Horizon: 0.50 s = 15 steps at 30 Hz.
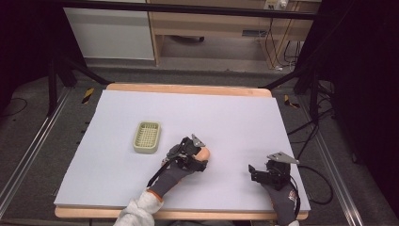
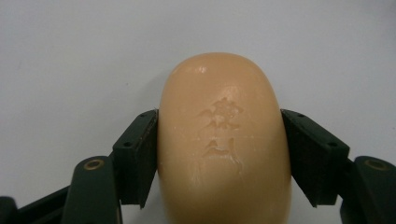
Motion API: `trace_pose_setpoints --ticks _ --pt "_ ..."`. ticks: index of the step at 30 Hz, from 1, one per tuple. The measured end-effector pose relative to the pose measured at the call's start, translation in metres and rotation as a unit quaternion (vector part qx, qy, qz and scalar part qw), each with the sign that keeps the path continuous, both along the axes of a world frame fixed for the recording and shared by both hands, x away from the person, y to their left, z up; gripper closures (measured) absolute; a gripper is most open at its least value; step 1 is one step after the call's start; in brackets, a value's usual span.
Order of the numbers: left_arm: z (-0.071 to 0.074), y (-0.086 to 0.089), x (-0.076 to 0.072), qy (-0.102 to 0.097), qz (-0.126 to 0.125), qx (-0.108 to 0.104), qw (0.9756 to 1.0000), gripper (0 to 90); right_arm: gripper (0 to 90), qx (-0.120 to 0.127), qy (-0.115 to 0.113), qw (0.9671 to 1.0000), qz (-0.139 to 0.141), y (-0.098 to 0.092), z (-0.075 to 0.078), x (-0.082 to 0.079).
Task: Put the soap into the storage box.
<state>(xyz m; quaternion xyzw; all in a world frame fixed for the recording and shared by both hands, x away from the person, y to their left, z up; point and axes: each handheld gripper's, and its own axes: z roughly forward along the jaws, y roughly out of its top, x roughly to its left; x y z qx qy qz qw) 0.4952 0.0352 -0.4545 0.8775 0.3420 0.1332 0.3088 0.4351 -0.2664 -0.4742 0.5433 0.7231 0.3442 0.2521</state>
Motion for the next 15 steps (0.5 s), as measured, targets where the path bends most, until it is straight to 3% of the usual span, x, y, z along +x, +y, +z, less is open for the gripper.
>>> trace_pose_setpoints --ticks 15 --pt "0.022 0.030 -0.005 -0.010 0.013 -0.015 0.9998 31.4 7.7 0.000 0.000 1.0000 -0.002 0.000 0.000 0.000"
